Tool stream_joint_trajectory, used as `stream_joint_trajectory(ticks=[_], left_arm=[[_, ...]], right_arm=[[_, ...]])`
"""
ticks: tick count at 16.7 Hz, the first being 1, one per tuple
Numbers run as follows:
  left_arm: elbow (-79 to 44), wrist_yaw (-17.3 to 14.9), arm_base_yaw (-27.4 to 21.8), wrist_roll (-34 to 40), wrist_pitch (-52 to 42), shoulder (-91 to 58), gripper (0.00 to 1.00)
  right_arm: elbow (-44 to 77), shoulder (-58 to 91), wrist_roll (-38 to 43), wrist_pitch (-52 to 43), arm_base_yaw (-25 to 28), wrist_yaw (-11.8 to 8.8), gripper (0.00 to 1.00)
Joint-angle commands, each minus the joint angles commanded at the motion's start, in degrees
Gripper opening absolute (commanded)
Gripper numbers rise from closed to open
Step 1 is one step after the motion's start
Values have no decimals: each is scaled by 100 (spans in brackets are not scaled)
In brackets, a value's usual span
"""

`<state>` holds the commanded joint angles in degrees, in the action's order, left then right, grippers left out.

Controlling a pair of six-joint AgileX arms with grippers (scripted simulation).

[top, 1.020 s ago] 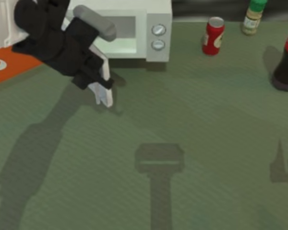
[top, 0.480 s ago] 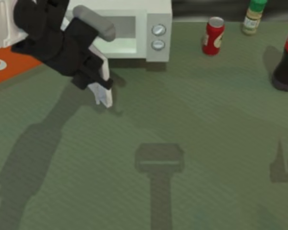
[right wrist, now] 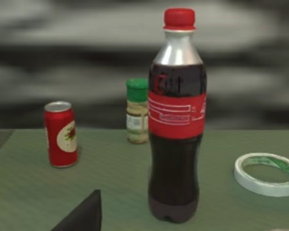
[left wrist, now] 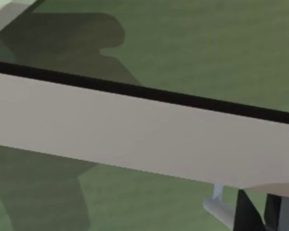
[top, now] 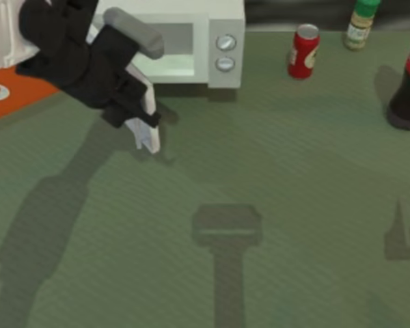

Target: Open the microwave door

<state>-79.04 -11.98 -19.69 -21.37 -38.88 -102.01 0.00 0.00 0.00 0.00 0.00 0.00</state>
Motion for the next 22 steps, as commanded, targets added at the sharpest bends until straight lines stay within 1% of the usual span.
stream_joint_trajectory(ticks=[5, 13, 22], left_arm=[[17, -64, 13, -69, -18, -4, 0], [150, -530, 425, -1088, -291, 136, 0], [148, -549, 440, -1120, -292, 152, 0]], right_arm=[[0, 0, 0, 0, 0, 0, 100], [0, 0, 0, 0, 0, 0, 100], [0, 0, 0, 0, 0, 0, 100]])
